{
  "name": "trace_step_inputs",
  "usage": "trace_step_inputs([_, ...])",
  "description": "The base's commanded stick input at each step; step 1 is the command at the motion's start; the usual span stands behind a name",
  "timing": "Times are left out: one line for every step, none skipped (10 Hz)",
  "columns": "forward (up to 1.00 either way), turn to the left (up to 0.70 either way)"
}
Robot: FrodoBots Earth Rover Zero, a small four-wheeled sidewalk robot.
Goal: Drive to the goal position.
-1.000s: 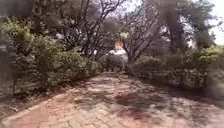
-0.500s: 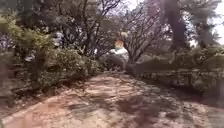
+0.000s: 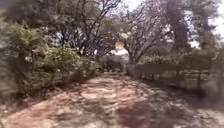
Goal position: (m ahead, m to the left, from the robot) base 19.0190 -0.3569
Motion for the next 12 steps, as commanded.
trace_step_inputs([0.70, 0.00])
trace_step_inputs([0.70, 0.00])
trace_step_inputs([0.70, 0.00])
trace_step_inputs([0.70, 0.00])
trace_step_inputs([0.70, 0.00])
trace_step_inputs([0.70, 0.00])
trace_step_inputs([0.70, 0.00])
trace_step_inputs([0.70, 0.00])
trace_step_inputs([0.70, 0.00])
trace_step_inputs([0.70, 0.00])
trace_step_inputs([0.70, 0.00])
trace_step_inputs([0.70, 0.00])
